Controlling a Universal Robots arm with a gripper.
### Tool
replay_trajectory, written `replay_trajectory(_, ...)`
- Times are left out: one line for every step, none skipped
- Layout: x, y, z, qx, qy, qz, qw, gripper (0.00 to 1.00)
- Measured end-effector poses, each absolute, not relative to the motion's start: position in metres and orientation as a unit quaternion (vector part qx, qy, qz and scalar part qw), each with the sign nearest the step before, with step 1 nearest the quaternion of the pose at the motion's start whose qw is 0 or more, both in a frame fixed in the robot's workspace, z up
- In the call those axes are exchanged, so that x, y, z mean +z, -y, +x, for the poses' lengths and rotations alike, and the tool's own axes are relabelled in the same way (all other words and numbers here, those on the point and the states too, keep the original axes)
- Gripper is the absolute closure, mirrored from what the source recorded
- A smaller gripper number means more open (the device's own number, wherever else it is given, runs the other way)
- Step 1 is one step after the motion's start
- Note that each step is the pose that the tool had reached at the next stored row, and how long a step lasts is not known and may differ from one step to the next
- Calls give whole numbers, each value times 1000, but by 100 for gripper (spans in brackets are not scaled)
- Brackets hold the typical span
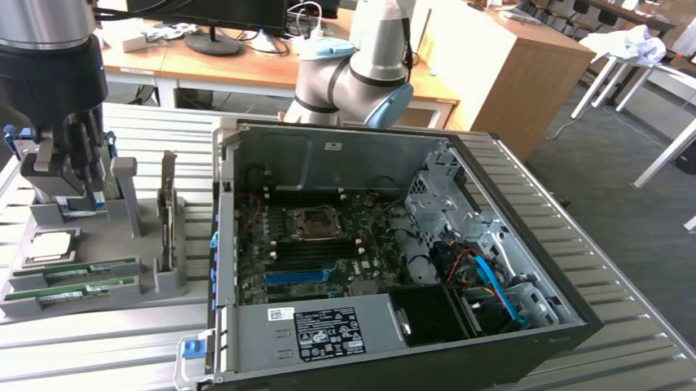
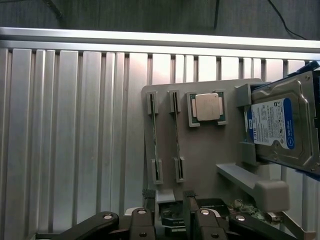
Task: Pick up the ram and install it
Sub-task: 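Pick up the ram and move it above insertion slot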
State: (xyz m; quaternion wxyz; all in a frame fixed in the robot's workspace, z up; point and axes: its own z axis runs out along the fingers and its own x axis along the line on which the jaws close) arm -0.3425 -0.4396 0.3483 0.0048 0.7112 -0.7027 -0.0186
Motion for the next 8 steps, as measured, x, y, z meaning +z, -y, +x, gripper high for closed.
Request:
replay_trajectory(348,440,-343,-19,703,711,5,64)
replay_trajectory(347,440,-343,-18,703,711,5,64)
replay_trajectory(346,440,-343,-18,703,711,5,64)
replay_trajectory(346,440,-343,-18,703,711,5,64)
replay_trajectory(345,440,-343,-18,703,711,5,64)
replay_trajectory(344,440,-343,-18,703,711,5,64)
replay_trajectory(344,440,-343,-18,703,711,5,64)
replay_trajectory(343,440,-343,-18,703,711,5,64)
